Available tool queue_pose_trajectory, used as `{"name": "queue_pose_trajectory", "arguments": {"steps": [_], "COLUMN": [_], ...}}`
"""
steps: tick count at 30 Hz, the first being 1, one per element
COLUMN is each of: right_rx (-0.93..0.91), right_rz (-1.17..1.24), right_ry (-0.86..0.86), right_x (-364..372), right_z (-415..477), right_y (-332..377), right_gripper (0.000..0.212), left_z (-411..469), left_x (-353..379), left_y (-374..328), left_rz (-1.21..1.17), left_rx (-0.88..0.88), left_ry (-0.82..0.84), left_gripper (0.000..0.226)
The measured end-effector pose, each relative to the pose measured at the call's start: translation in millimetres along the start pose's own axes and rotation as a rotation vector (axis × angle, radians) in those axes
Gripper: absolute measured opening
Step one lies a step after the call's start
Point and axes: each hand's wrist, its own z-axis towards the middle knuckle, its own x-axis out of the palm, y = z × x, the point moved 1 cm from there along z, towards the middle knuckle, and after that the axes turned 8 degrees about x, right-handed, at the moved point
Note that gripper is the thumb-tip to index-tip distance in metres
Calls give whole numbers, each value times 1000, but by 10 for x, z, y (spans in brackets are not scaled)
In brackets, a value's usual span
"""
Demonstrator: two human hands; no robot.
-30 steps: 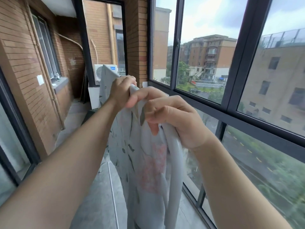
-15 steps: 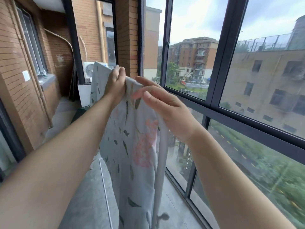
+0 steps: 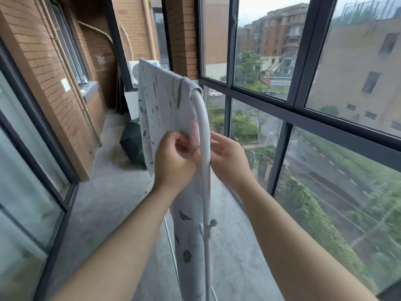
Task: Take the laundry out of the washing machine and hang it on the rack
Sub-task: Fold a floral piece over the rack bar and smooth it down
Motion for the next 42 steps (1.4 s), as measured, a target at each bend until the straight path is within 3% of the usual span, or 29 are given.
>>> {"name": "queue_pose_trajectory", "arguments": {"steps": [5,9,12,16,20,23,26,28,31,35,42], "right_rx": [24,70,187,277,195,129,113,135,154,155,296], "right_rz": [-48,-174,-261,-253,-314,-348,-338,-360,-386,-332,-392], "right_ry": [-132,-123,-94,-68,-130,-164,-190,-151,-77,10,213], "right_x": [69,113,159,233,234,243,314,367,427,477,598], "right_z": [97,245,333,355,315,231,198,194,149,7,-113], "right_y": [25,0,-104,-246,-314,-402,-551,-660,-914,-1255,-1892], "right_gripper": [21,18,23,22,47,44,46,34,43,40,29], "left_z": [146,170,154,177,134,-2,-176,-310,-566,-850,-1269], "left_x": [20,45,47,84,81,33,116,187,286,451,564], "left_y": [-108,-143,-123,-115,56,214,286,292,347,496,573], "left_rz": [259,354,328,301,256,300,246,209,184,195,325], "left_rx": [-4,10,-44,-142,-247,-183,-234,-255,-279,-435,-606], "left_ry": [-40,-27,-53,-73,-36,2,50,69,64,52,-255], "left_gripper": [39,15,15,34,32,32,35,34,32,38,53]}}
